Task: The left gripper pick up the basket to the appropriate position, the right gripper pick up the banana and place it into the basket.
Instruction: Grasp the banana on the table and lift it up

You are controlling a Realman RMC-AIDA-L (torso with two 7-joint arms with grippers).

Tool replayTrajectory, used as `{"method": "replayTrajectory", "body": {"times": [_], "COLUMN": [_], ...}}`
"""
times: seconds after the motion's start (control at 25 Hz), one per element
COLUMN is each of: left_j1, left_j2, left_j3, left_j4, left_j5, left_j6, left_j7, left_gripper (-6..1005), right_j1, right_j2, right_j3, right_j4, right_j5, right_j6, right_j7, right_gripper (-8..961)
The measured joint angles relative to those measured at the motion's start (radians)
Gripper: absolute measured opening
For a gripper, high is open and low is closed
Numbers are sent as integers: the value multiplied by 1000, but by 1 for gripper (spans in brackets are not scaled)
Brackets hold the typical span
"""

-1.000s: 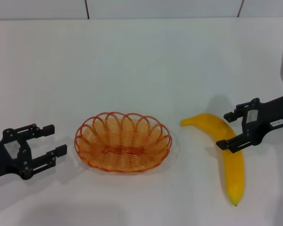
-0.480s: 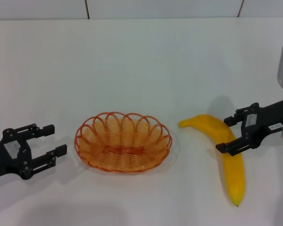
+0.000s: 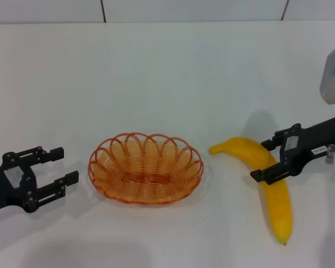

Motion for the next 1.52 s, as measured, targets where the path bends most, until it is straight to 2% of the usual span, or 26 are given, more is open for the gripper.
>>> {"method": "replayTrajectory", "body": {"times": [0.52,0.76,0.96,1.52], "left_j1": [1,4,5,5], "left_j2": [0,0,0,0], "left_j3": [0,0,0,0], "left_j4": [0,0,0,0], "left_j5": [-1,-1,-1,0], "left_j6": [1,1,1,1], "left_j7": [0,0,0,0], "left_gripper": [603,603,603,604], "right_j1": [2,3,3,9], "right_j2": [0,0,0,1], "right_j3": [-12,-12,-12,-1], "right_j4": [1,-6,-7,-39], "right_j5": [-13,-14,-13,-3], "right_j6": [8,-4,-7,-39], "right_j7": [19,21,32,44], "right_gripper": [881,732,517,536]}}
